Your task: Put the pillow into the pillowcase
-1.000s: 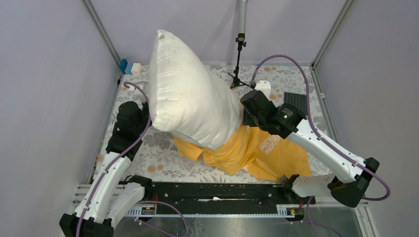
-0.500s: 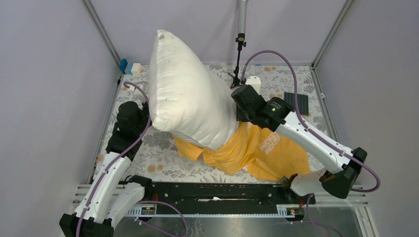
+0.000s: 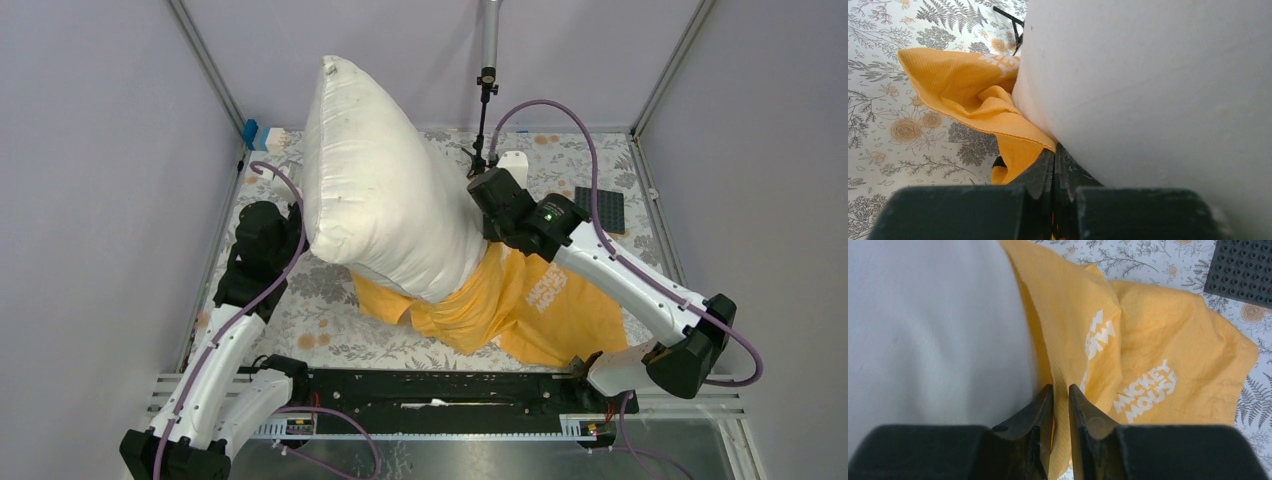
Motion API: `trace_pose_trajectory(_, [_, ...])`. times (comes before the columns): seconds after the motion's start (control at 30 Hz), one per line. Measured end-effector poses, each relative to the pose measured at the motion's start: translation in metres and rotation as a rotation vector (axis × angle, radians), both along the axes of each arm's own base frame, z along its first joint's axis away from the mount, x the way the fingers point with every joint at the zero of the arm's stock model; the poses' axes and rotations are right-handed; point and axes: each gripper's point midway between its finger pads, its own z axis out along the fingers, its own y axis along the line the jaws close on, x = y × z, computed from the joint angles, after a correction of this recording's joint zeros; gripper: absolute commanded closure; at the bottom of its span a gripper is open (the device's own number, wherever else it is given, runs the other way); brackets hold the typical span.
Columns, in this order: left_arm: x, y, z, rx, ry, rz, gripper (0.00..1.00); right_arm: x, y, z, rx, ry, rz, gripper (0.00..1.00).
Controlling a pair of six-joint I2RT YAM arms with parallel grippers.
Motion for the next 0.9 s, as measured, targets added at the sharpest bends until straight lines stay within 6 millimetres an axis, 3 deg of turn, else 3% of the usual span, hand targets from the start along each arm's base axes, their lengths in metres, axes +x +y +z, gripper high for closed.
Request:
trace_pose_trajectory(0.13, [-0.001, 0.000, 0.001, 0.000, 0.001, -0.004, 1.00, 0.013, -0.005, -0.001, 0.013, -0.008, -0.019, 0.80])
trace_pose_trajectory(0.2, [-0.001, 0.000, 0.001, 0.000, 0.001, -0.004, 1.00, 0.018, -0.004, -0.002, 0.011, -0.012, -0.021, 0.97])
trace_pose_trajectory(0.23, [-0.001, -0.001, 0.002, 0.000, 0.002, -0.005, 1.00, 0.019, -0.003, -0.003, 0.005, -0.011, -0.019, 1.00])
trace_pose_trajectory(0.33, [0.000, -0.001, 0.005, 0.002, 0.009, -0.007, 1.00, 0.026, 0.005, 0.002, 0.005, -0.012, -0.007, 1.00])
trace_pose_trajectory(0.4, [0.000, -0.002, 0.013, 0.004, 0.013, -0.010, 1.00, 0.029, 0.011, 0.016, 0.028, -0.028, 0.006, 1.00])
trace_pose_trajectory(0.6, [0.008, -0.005, 0.044, 0.009, 0.025, -0.019, 1.00, 0.028, 0.023, 0.095, 0.146, -0.133, 0.048, 1.00])
trace_pose_trajectory(0.7, [0.013, -0.007, 0.058, 0.003, 0.037, -0.021, 1.00, 0.026, 0.026, 0.122, 0.190, -0.176, 0.063, 1.00])
trace_pose_trajectory(0.8, [0.014, -0.012, 0.071, -0.008, 0.061, -0.041, 1.00, 0.028, 0.025, 0.135, 0.199, -0.204, 0.066, 1.00])
trace_pose_trajectory(0.9, [0.011, -0.016, 0.097, -0.018, 0.079, -0.068, 1.00, 0.035, 0.027, 0.127, 0.181, -0.189, 0.059, 1.00])
